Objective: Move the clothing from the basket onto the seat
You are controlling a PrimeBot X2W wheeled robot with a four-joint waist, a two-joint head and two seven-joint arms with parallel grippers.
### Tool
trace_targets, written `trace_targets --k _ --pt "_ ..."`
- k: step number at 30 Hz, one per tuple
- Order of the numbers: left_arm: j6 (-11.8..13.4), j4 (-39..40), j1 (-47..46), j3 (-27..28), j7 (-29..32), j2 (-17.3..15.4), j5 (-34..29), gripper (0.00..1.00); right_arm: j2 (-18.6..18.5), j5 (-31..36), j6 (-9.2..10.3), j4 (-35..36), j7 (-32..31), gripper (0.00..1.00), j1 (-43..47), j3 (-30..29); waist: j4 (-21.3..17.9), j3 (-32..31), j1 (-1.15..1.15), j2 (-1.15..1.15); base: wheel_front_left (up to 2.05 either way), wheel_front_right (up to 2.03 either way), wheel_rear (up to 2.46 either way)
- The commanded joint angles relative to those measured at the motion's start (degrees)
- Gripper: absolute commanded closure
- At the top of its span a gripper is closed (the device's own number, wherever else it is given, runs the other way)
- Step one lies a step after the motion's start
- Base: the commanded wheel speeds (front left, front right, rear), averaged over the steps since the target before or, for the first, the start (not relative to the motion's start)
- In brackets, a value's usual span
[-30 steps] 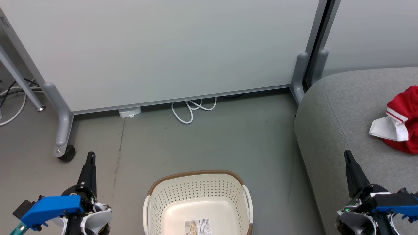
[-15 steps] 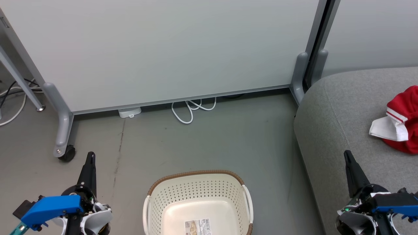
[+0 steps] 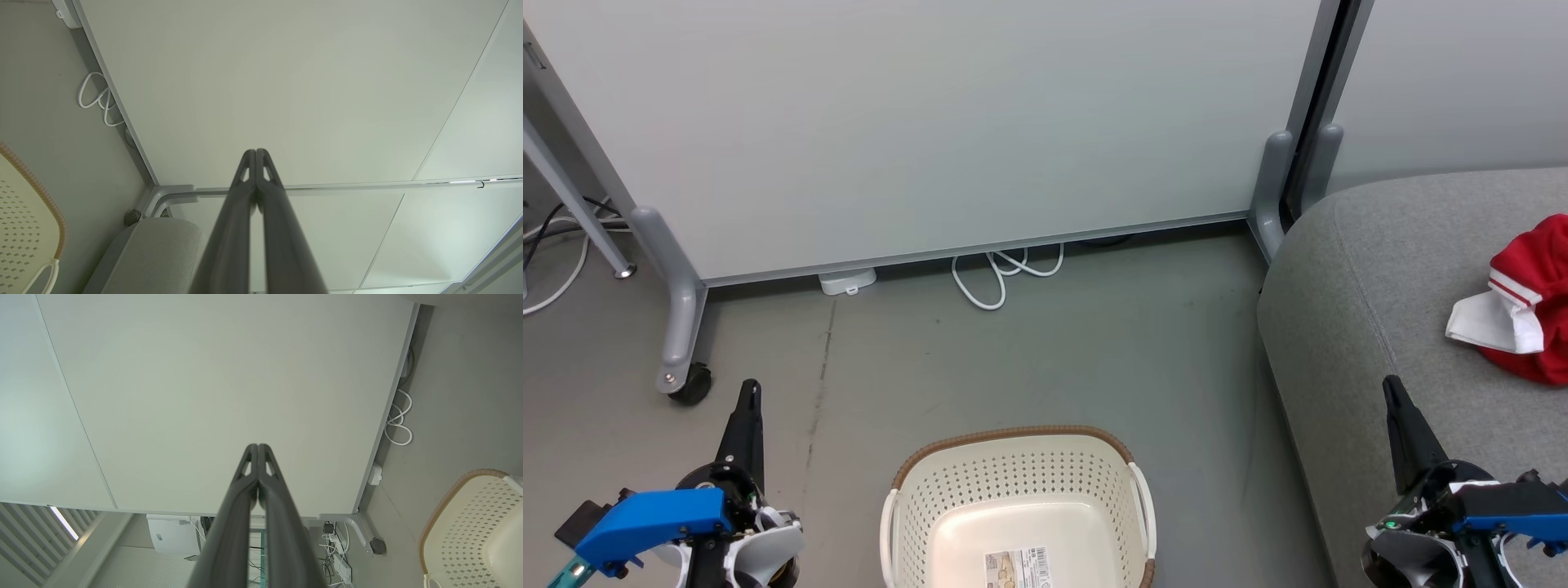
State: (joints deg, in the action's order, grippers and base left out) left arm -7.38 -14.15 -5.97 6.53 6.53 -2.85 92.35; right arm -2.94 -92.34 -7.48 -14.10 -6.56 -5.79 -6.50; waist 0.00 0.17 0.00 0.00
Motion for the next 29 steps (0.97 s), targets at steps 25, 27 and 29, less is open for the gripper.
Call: trace_targets --k 25,27,29 --pt "-0.2 0.2 -0.4 0.1 0.2 0.0 0.1 1.00 0.1 -0.1 -0.02 0.1 -0.2 1.00 -0.8 -0.1 0.0 0.0 0.00 0.00 0.00 0.00 0.00" --pt "-0.2 0.2 -0.4 0.1 0.2 0.0 0.1 1.00 0.1 -0.1 -0.02 0.1 -0.2 1.00 -0.8 -0.1 0.0 0.0 0.00 0.00 0.00 0.00 0.00" --pt "-0.2 0.2 -0.4 0.1 0.2 0.0 0.1 1.00 0.1 -0.1 -0.02 0.1 -0.2 1.00 -0.8 -0.1 0.0 0.0 0.00 0.00 0.00 0.00 0.00"
